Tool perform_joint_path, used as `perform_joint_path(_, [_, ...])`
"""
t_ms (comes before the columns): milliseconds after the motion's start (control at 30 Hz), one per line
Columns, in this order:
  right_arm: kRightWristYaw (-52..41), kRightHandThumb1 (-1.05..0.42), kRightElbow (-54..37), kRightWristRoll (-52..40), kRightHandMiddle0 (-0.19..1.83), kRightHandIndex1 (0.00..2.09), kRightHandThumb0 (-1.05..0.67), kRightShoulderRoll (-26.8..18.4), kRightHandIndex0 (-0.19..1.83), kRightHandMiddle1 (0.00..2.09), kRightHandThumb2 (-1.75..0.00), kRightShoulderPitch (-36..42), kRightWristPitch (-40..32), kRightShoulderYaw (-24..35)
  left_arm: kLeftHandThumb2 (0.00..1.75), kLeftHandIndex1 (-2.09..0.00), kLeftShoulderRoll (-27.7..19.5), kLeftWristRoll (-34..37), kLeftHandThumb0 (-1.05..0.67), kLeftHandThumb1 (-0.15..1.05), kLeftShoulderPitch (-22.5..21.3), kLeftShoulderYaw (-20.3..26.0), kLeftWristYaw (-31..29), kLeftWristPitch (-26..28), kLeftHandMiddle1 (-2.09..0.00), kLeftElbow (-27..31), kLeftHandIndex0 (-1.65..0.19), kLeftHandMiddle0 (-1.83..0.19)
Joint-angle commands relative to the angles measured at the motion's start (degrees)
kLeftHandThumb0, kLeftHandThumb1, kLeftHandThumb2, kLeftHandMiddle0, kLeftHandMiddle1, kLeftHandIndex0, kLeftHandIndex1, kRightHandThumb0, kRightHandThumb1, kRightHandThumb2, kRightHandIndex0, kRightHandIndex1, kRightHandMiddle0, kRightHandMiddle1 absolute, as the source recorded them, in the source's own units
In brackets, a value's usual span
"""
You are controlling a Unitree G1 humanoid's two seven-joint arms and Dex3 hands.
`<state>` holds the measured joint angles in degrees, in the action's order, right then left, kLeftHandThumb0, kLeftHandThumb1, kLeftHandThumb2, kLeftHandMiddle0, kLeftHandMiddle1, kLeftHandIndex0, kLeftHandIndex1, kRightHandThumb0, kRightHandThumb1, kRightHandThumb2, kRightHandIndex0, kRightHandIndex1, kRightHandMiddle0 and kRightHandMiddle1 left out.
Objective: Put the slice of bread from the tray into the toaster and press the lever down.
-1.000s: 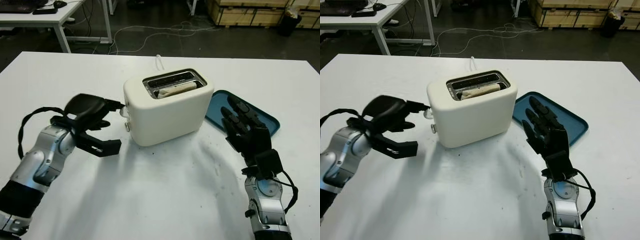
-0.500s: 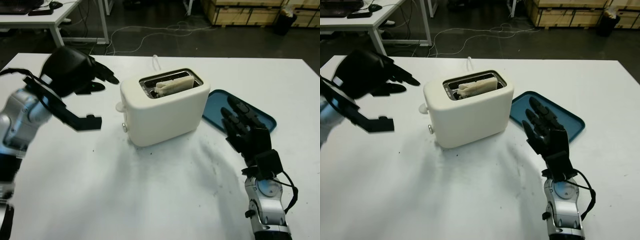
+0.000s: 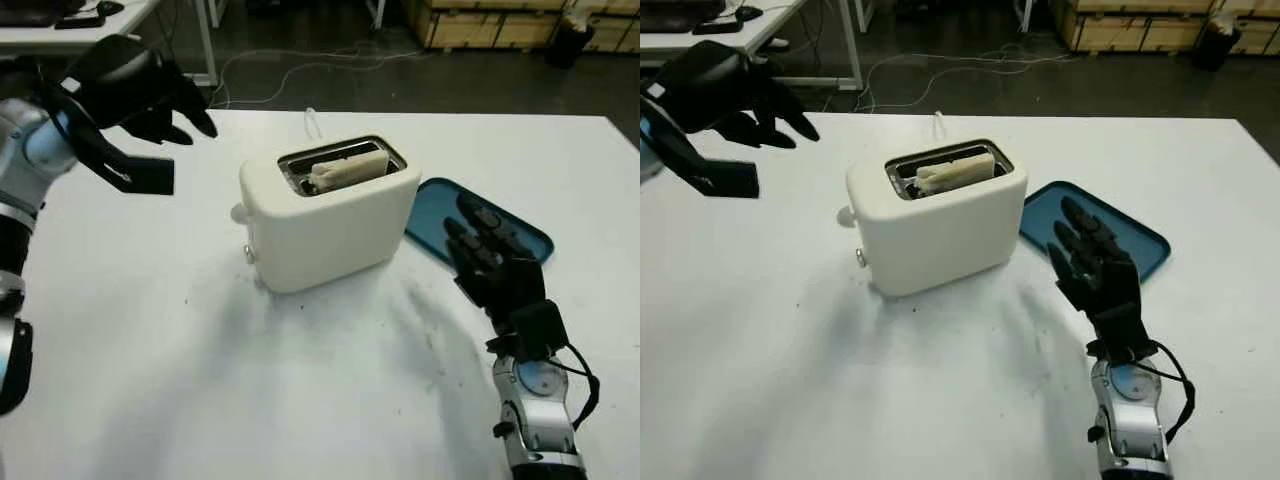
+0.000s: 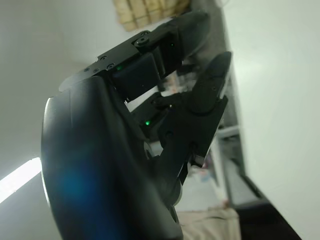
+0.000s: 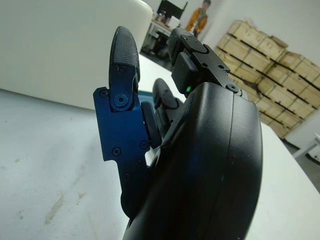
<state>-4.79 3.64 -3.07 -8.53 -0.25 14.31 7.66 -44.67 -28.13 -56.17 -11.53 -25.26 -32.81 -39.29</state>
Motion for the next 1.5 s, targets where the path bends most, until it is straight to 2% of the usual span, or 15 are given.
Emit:
perform_joint_path(0, [-0.2,-0.92,0.7,-0.1,0.5,0.01,-0.54,-0.2,0.51,0.0,-0.31,-0.3,1.0,0.3,0.01,0.0,-1.1,1.6,-0.21,0.82,0.1,-1.3,-5.9,1.1,-1.03,3.9,-1.2,-0.95])
perform_joint_path(133, [-0.5,-0.92,0.5,-0.4,0.5,0.0,-0.55,-0.2,0.5,0.0,-0.31,-0.3,0.5,0.3,0.01,-0.01,-2.5,4.5,-0.21,0.85,1.9,-2.1,-17.2,4.8,-0.97,12.9,-1.14,-0.97])
perform_joint_path(200, [-0.4,-0.92,0.2,-0.1,0.5,0.0,-0.56,-0.2,0.5,0.0,-0.31,-0.3,0.2,0.3,0.0,-0.02,-2.9,6.3,-0.17,0.83,3.1,-1.7,-20.2,5.3,-1.15,15.9,-1.18,-0.95])
perform_joint_path(367, [-0.4,-0.92,0.2,-0.2,0.51,0.0,-0.55,-0.1,0.5,0.0,-0.31,-0.4,0.3,0.3,0.0,-0.02,-3.8,8.7,-0.18,0.81,5.8,-1.2,-25.1,7.2,-1.33,21.7,-1.19,-0.92])
perform_joint_path(533, [-0.3,-0.92,0.2,0.0,0.51,0.0,-0.56,-0.1,0.5,0.0,-0.31,-0.6,0.3,0.2,0.0,0.0,-4.0,12.1,-0.2,0.84,9.3,-0.3,-27.8,8.6,-1.5,27.2,-1.09,-0.85])
perform_joint_path(633, [-0.2,-0.92,0.0,0.2,0.51,0.0,-0.56,0.0,0.5,0.0,-0.31,-0.6,0.1,0.1,0.0,0.0,-3.4,13.0,-0.2,0.83,11.1,0.3,-26.0,6.1,-1.53,27.9,-1.09,-0.86])
perform_joint_path(733, [-0.1,-0.92,-0.2,0.3,0.51,0.0,-0.54,0.1,0.5,0.0,-0.31,-0.5,0.0,0.0,0.01,0.0,-3.0,9.7,-0.19,0.84,12.4,0.2,-21.9,4.2,-1.54,27.7,-1.07,-0.83])
perform_joint_path(867, [-0.1,-0.92,-0.5,0.0,0.51,0.0,-0.55,0.1,0.51,0.0,-0.31,-0.5,-0.4,0.0,0.0,0.0,-1.7,4.7,-0.18,0.82,13.9,0.0,-12.2,-2.4,-1.49,24.3,-1.04,-0.86])
perform_joint_path(933, [-0.2,-0.92,-0.5,-0.1,0.51,0.0,-0.56,0.1,0.5,0.0,-0.31,-0.4,-0.6,0.0,0.01,0.0,-1.3,3.3,-0.16,0.83,14.1,-0.3,-9.5,-3.7,-1.41,22.9,-1.01,-0.85])
perform_joint_path(1067, [-0.3,-0.92,-0.9,-0.1,0.51,0.0,-0.57,0.0,0.5,0.0,-0.31,-0.3,-0.8,0.0,0.01,0.0,-0.8,2.2,-0.15,0.84,13.8,-0.6,-7.3,-5.4,-1.33,20.8,-1.0,-0.86])
perform_joint_path(1467, [-0.1,-0.92,-0.8,0.0,0.5,0.0,-0.56,0.0,0.5,0.0,-0.31,-0.3,-0.7,0.0,0.0,-0.01,-0.1,0.4,-0.17,0.83,11.8,-1.7,-6.3,-6.3,-1.22,16.7,-1.02,-0.91])
